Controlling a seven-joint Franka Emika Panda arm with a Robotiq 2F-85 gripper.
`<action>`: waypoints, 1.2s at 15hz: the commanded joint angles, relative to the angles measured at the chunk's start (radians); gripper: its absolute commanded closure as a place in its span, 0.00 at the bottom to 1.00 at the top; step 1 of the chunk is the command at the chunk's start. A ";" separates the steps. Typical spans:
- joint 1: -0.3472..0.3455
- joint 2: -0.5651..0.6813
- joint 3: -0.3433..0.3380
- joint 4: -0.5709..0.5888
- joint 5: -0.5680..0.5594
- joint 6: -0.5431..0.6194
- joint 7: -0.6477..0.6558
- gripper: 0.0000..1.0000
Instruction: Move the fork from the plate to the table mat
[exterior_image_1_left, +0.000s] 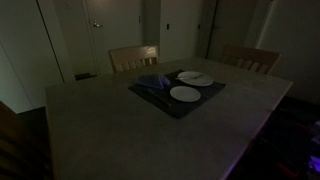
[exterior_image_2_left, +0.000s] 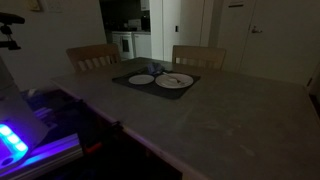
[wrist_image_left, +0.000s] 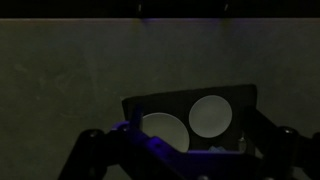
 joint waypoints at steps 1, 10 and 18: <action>-0.003 0.082 -0.005 0.036 0.000 0.037 -0.044 0.00; -0.008 0.205 -0.003 0.030 0.009 0.133 -0.067 0.00; -0.016 0.333 -0.001 0.032 0.040 0.212 -0.070 0.00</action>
